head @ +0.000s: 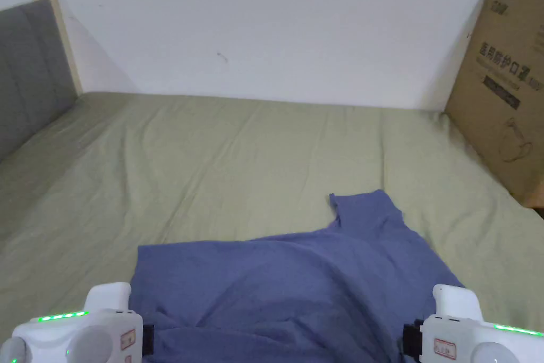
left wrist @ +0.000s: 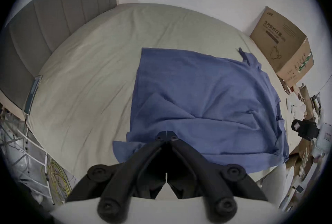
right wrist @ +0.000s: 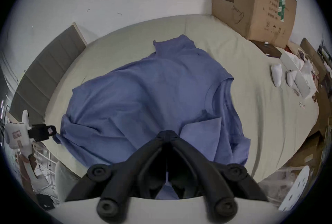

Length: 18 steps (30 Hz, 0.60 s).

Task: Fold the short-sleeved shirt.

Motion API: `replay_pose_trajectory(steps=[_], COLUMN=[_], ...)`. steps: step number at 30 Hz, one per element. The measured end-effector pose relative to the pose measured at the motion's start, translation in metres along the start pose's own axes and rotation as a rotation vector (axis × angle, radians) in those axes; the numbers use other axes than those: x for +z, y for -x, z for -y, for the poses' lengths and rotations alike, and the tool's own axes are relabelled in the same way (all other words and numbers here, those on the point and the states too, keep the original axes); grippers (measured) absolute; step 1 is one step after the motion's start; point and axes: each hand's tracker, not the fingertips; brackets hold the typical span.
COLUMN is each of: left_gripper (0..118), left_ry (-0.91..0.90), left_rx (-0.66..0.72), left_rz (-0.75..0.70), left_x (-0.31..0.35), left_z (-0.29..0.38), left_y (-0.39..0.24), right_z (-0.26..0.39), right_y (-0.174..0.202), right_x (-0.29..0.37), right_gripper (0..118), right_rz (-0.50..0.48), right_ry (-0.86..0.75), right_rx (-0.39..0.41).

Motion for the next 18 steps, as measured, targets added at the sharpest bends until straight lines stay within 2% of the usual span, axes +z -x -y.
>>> replay_pose_trajectory(steps=[3,6,11,12,15,16,18], left_gripper=[0,0,0,14,96,103,104], left_ry=[0.003,0.001,-0.033,-0.034,-0.046,-0.022,0.005], left_rx=[0.002,-0.005,-0.018,-0.021,-0.028,-0.018,0.01], left_rz=[-0.015,-0.026,-0.043,-0.047,-0.096,-0.116,-0.102], left_x=[-0.011,-0.027,-0.054,-0.062,-0.092,-0.104,-0.125], left_z=[-0.015,-0.042,-0.117,-0.133,-0.171,-0.18,-0.188], left_y=[0.001,0.005,0.007,0.008,0.013,0.015,0.023], right_z=[-0.015,-0.03,-0.057,-0.061,-0.066,-0.067,-0.066], right_y=[0.003,0.008,0.007,0.007,0.005,0.006,0.008], right_x=[-0.01,-0.024,-0.051,-0.055,-0.066,-0.07,-0.078], right_gripper=[0,0,0,0,0,0,0], right_rz=[-0.009,0.0,-0.007,-0.01,-0.026,-0.03,-0.022], right_ry=[0.0,0.007,0.024,0.026,0.033,0.039,0.054], right_rx=[-0.006,0.03,0.041,0.035,0.011,0.007,0.014])
